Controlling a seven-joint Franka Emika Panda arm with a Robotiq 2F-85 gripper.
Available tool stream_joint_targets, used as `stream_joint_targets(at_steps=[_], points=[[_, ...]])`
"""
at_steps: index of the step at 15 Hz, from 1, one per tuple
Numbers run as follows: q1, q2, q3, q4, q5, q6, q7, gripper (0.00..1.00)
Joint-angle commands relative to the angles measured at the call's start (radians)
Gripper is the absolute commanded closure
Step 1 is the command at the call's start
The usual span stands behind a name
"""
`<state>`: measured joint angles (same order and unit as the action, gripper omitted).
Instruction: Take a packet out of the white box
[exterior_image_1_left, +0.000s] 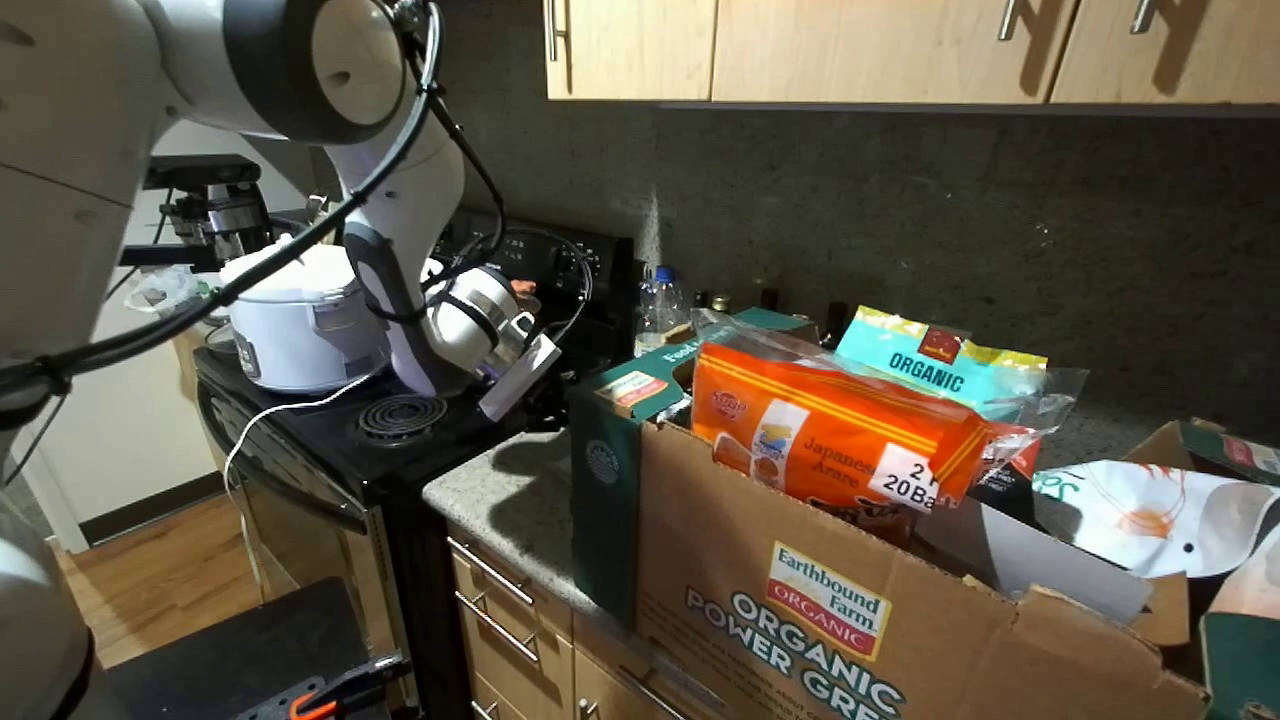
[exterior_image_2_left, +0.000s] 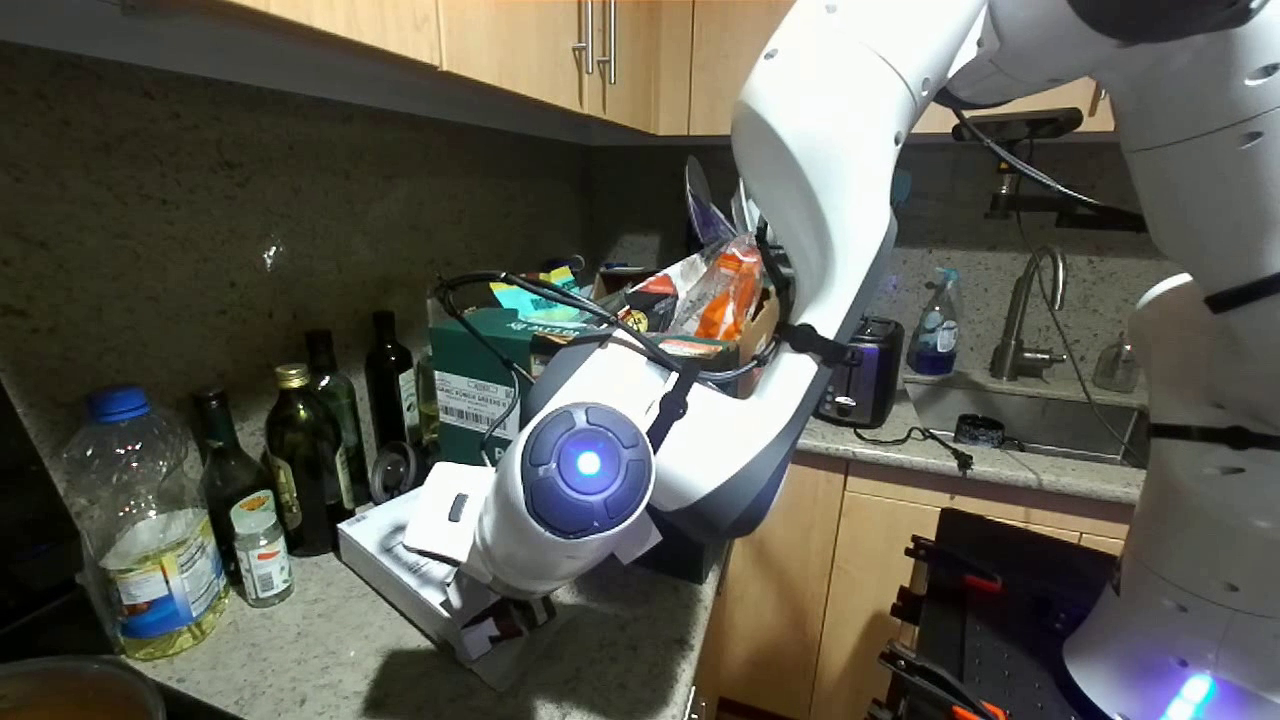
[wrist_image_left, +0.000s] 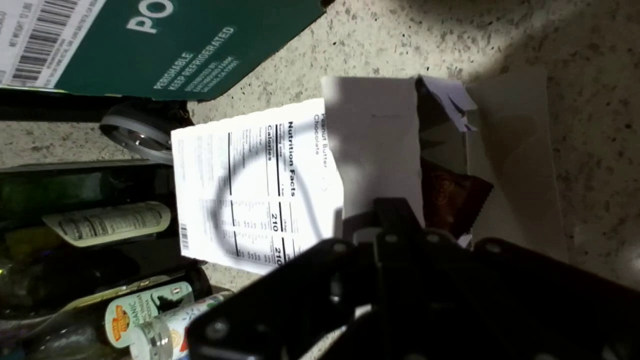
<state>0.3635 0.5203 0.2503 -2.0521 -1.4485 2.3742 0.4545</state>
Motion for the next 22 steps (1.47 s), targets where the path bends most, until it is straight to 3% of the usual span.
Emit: stream_joint_targets(at_steps=[1,18,19,21,22], points=[[-0.010,0.031,0.001,0.029,0.004,-0.001,-0.030,1.00],[-0.006,0.123,0.005,0.060,-0.005,0.030,-0.019,0.99],[-0.006,0.129,0.005,0.063,-0.003,0.030,-0.018,0.82],[-0.005,0.137,0.005,0.067,-0.001,0.030,-0.018,0.74],[-0.005,0.142,0.004,0.068,-0.002,0.031,-0.018,0.77]])
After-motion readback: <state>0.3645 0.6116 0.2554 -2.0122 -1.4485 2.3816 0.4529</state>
